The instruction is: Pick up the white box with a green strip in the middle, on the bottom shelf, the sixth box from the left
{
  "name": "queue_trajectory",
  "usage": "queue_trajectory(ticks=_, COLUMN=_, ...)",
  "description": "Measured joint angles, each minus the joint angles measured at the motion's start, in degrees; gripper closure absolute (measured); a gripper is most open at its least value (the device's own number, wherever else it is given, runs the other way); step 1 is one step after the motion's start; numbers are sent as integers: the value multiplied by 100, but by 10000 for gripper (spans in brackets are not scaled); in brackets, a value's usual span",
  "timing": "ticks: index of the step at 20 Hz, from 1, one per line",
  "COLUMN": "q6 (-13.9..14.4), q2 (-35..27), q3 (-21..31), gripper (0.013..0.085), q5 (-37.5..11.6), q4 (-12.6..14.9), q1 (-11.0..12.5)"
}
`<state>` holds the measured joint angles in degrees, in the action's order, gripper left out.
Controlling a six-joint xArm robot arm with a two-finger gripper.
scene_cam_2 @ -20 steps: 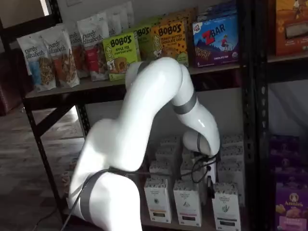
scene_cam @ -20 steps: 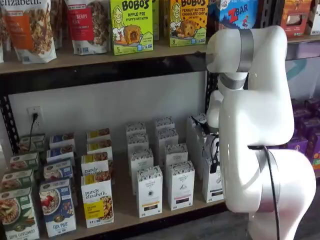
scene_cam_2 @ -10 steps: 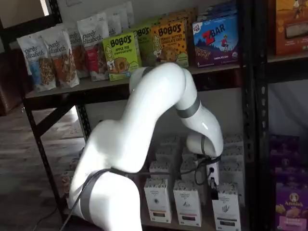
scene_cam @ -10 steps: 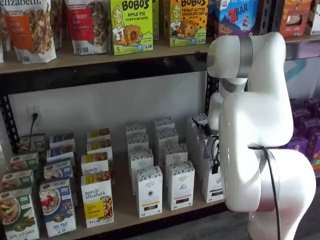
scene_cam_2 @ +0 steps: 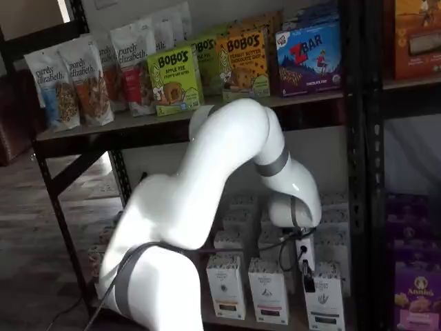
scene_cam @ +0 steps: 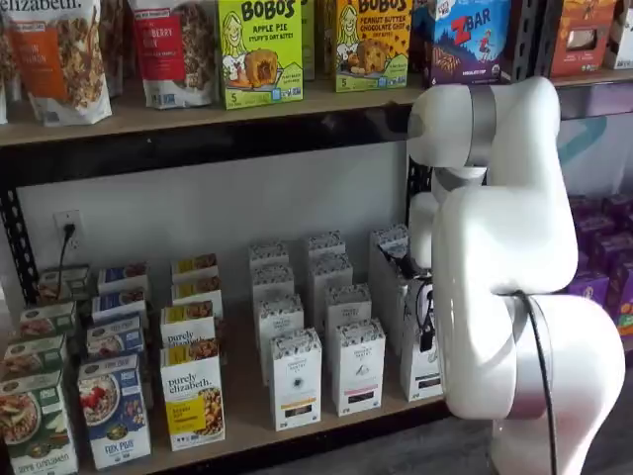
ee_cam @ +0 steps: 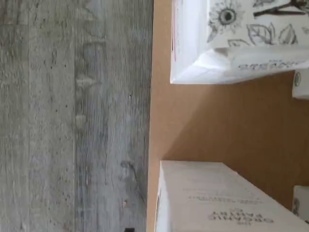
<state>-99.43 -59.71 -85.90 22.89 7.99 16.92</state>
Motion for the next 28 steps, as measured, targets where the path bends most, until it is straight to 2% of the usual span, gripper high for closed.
queue_trajectory(ticks=6, q6=227, q2=-90, q3=-1, gripper=130, q5=-165, q4=250, q1=4)
queue_trajectory(ticks=9, q6=177, q2=-96, q3=20, gripper=130, q5=-242, q4=236, q1=42)
queue_trajectory(ticks=11, q6=72, q2=-81, q3=22, gripper=210, q5=-240, q4=138, q1=56)
queue_trajectory(ticks=12, q6=33, q2=-72, q3=28, gripper=210, q5=-249, q4=105, q1=64)
queue_trajectory(ticks=13, q6=22, q2=-62, q3=29, gripper=250, q5=-253, q4=101, q1=74)
queue_trajectory(ticks=14, q6=24, q2=-56, q3=22, gripper=250, q5=-229, q4=110, q1=77)
queue_trajectory(ticks=16, q6=69, q2=-46, q3=12, gripper=330, q5=-187, q4=160, q1=78)
queue_trajectory(ticks=20, q6=175, q2=-32, q3=2, gripper=330, q5=-140, q4=274, q1=74)
queue_trajectory(ticks=21, q6=150, q2=-23, q3=-7, gripper=370, q5=-99, q4=240, q1=67)
queue_trajectory(ticks=24, q6=226, q2=-8, q3=-33, gripper=410, q5=-5, q4=318, q1=60)
queue_trajectory(ticks=26, q6=344, q2=3, q3=-54, gripper=490, q5=98, q4=441, q1=52)
queue_trajectory(ticks=28, q6=429, q2=22, q3=-34, gripper=490, q5=126, q4=528, q1=47)
